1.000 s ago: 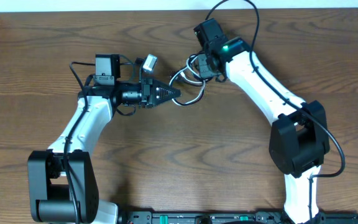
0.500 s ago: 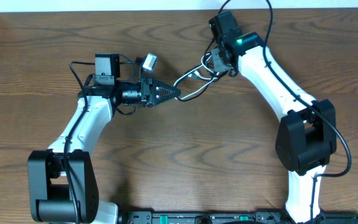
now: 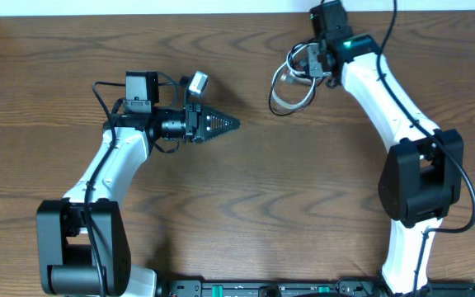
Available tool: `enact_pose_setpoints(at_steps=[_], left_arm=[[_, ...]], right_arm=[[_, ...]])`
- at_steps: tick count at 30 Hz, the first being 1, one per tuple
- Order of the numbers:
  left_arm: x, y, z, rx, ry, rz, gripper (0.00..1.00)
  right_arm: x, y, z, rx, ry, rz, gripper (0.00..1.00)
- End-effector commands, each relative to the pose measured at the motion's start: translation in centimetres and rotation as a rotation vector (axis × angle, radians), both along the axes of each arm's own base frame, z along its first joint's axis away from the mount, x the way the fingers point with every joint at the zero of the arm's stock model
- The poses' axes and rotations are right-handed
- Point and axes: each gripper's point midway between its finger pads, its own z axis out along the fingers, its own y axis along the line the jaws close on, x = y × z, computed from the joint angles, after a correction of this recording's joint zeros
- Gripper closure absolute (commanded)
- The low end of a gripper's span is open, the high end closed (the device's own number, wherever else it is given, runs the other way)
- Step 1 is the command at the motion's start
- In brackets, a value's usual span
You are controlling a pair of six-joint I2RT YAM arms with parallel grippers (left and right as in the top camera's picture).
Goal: Untangle cables
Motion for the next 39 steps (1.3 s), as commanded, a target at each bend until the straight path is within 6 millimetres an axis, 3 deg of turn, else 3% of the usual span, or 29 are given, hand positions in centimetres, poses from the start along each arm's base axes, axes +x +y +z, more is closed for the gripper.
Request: enact_pose_setpoints(at_steps=[1,7,11,12,18,27,34,39], left_arm=[[0.1,0.2,0.0,0.021,-0.009,0.019,0.93],[1.6,0.7,-4.1,0.240,0.056,0.146,0.88],[1.3,0.5,-7.1,0.412,0.106,0.190,0.57],[1.3,0.3,-8.1,0.477,0.100,0.202,0.44],[2.8,0.6,-10.6,0.697,0.010,0.288,0.31],[2.5,-2.2,-10.6,0.733,-0.087,0.256,0.29],[3.0,-0.5,-12.6,0.936,-0.114,0.337,0.32],[3.1,1.0,-13.2,0.990,-0.093,0.365,0.36]], right_arm=[[-0.1,2.5,1.3,0.081,-0.014,0.096,0.99],[-0.8,4.8,0.9,0.191,0.028,0.169,0.99],[-1.4,4.9,0.5,0.239,0.058,0.120,0.99],[-1.6,4.9,0.4,0.247,0.069,0.105,0.97],[-3.0,6.8,0.0,0.344,0.135,0.170,0.90],[-3.8,9.0,0.4,0.452,0.171,0.241,0.90],[-3.8,8.2,0.0,0.414,0.175,0.224,0.82],[-4.2,8.1,-0.9,0.411,0.208,0.211,0.77]])
